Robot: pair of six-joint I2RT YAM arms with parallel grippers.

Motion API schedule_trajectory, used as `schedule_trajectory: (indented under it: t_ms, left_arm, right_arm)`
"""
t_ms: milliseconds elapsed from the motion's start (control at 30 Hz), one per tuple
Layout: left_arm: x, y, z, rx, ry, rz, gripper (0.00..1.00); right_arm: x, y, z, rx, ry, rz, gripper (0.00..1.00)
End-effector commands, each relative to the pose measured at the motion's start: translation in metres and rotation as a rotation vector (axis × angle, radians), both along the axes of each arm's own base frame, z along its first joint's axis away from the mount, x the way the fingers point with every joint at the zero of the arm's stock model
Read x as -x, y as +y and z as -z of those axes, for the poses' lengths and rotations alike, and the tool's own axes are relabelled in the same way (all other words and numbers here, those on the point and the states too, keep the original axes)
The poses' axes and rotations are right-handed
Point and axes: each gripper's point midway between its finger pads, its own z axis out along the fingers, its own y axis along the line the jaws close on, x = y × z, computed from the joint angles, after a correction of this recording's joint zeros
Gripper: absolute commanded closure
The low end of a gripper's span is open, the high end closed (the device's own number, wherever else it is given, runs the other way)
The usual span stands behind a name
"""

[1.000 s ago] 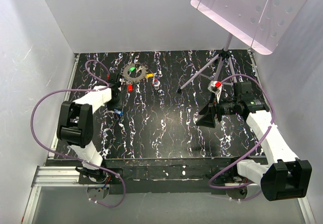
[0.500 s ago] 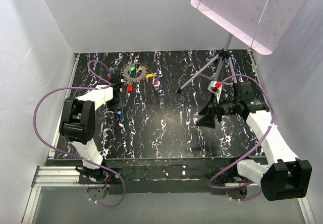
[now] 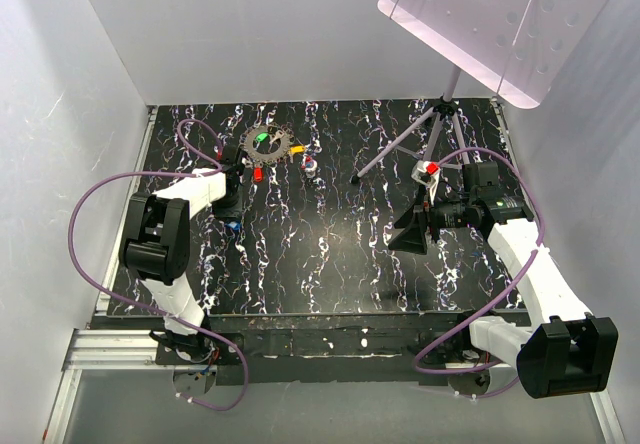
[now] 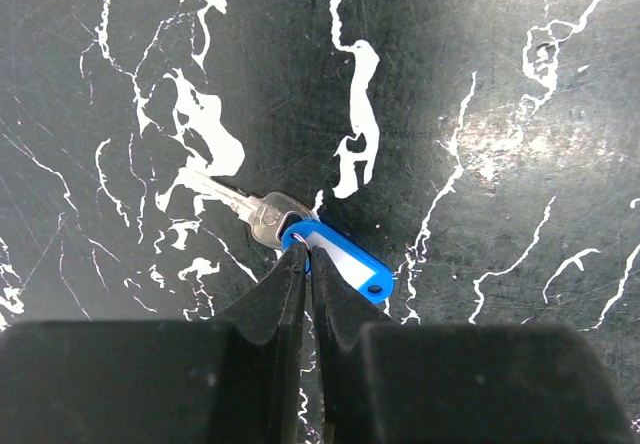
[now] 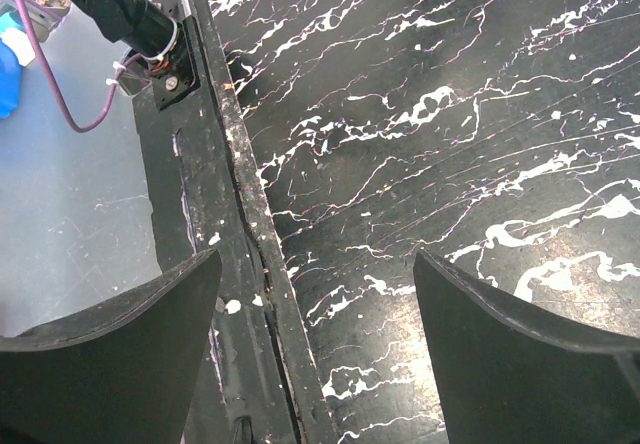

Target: Put the keys on the keyring

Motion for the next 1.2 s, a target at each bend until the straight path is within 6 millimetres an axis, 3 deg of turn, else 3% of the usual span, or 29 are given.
schedule_trajectory:
  t_ms: [0, 233, 533, 667, 933, 1033, 1167]
  left_arm:
    - [-0.01, 0.004, -0.015, -0.035, -0.046, 0.007, 0.99]
    - [-0.008, -0.004, -0.033, 0.0, -0.084, 0.039, 1.0]
    - [0.024, -0.051, -0.068, 0.27, -0.138, 0.177, 1.0]
    - [0.046, -0.107, -0.097, 0.564, -0.152, 0.344, 1.0]
    - [0.088, -0.204, -0.156, 0.95, -0.137, 0.599, 1.0]
    - [0.108, -0.235, -0.172, 1.016, -0.14, 0.73, 1.0]
    - [0.133, -0.265, -0.186, 1.037, -0.192, 0.924, 1.0]
  right_arm:
    - [0.0, 0.004, -0.016, -0.027, -0.04, -0.027, 0.14]
    - [0.0, 0.004, -0.015, -0.029, -0.038, -0.029, 0.14]
    - [0.002, 0.005, -0.015, -0.034, -0.041, -0.045, 0.14]
    - [0.01, 0.008, -0.014, -0.055, -0.059, -0.093, 0.14]
    - [0.041, 0.025, -0.012, -0.101, -0.219, -0.339, 0.15]
    - [0.043, 0.03, -0.027, -0.169, -0.314, -0.399, 0.15]
    - [0.034, 0.04, -0.042, -0.2, -0.285, -0.416, 0.19]
